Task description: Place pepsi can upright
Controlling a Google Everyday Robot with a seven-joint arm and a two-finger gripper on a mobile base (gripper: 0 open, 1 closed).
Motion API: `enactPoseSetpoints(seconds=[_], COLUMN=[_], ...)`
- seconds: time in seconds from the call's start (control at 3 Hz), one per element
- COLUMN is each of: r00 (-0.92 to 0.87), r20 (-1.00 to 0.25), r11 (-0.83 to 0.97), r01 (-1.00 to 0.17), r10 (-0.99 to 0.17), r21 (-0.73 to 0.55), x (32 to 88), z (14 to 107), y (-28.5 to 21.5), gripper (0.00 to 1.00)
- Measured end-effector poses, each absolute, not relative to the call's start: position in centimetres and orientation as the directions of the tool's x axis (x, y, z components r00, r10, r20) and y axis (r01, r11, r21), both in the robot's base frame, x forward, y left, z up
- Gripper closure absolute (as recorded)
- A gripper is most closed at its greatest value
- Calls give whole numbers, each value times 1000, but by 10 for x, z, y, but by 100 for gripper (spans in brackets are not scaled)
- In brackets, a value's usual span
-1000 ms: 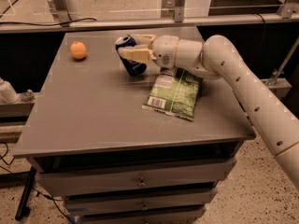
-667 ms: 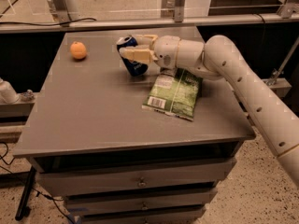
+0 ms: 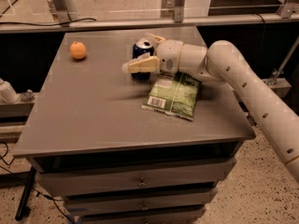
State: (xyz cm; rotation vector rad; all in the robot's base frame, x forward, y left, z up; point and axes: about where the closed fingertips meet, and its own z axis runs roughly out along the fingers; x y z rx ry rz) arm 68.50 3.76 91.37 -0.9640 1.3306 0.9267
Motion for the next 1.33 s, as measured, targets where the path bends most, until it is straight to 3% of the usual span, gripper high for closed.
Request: enactPoseSetpoints(seconds=[0.67, 1.0, 1.33], r00=[24, 45, 45], r20=[-999, -995, -995], r11=[414, 491, 491], r01=[-909, -867, -867], r10=[-47, -90, -90], r21=[-42, -83, -84], x=[679, 677, 677], z=[919, 952, 952], y=[8, -47, -46], gripper=[0, 0, 0])
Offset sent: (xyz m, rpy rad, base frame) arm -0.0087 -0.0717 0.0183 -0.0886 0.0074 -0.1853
